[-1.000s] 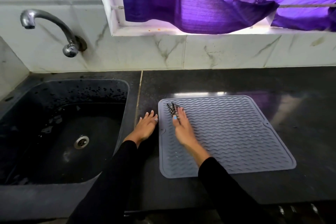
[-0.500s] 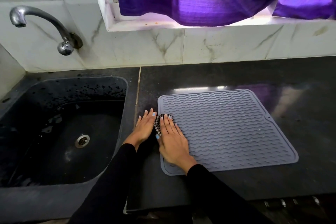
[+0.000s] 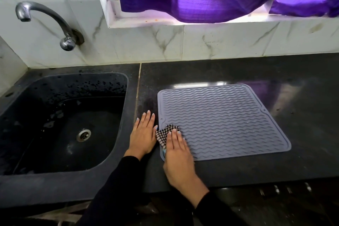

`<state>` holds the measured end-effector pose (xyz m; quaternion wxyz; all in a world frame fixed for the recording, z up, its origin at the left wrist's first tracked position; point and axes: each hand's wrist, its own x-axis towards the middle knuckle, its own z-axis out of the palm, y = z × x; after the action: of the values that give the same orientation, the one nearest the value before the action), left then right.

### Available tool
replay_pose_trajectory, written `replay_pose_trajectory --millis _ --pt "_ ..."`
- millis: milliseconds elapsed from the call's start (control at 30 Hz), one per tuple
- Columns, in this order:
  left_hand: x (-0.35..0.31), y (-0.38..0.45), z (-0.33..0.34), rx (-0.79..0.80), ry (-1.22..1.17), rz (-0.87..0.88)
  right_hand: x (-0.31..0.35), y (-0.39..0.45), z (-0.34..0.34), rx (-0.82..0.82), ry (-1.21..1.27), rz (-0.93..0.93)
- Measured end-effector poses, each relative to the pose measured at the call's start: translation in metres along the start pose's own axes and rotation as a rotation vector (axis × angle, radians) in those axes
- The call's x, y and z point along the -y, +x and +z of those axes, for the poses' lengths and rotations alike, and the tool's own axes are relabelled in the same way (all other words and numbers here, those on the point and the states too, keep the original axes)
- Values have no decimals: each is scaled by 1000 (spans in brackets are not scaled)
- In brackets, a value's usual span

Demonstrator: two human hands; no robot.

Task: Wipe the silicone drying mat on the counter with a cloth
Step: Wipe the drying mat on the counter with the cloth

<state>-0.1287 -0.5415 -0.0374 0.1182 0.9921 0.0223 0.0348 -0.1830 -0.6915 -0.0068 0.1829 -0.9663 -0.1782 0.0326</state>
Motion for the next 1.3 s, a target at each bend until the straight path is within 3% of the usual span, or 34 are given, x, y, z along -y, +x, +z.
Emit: replay_pose_trajectory --millis 167,333,433,533,600,700,900,1000,1067,1133,1200,1300 --pt "-2 0 -1 -23 16 -10 1 0 14 -24 -149 -5" --pt "-3 -1 0 -22 12 -21 -11 4 7 -75 -140 -110" --pt "-6 -2 -1 -6 32 -39 -23 11 -14 -58 68 -131" --pt "-8 -4 -1 -2 21 -71 -34 23 -47 94 541 132" --pt "-10 -8 0 -10 12 -83 -38 25 -66 84 670 200" --pt "-13 -13 1 -10 1 -98 -32 11 -71 76 278 62" --pt "-17 -15 0 -43 14 -116 -9 -16 -23 152 -144 -118" --pt "-19 -16 -1 -48 9 -126 -7 -15 -19 31 -181 -82" --pt "-20 -16 0 -53 9 -132 -7 -13 -18 49 -229 -131" --pt "-20 -17 0 -54 13 -135 -6 -11 -19 180 -262 -158" --pt "-20 -18 0 -46 11 -140 -7 -5 -26 176 -271 -191" --pt "-21 -18 -2 -40 -6 -142 -22 15 -45 220 79 -92"
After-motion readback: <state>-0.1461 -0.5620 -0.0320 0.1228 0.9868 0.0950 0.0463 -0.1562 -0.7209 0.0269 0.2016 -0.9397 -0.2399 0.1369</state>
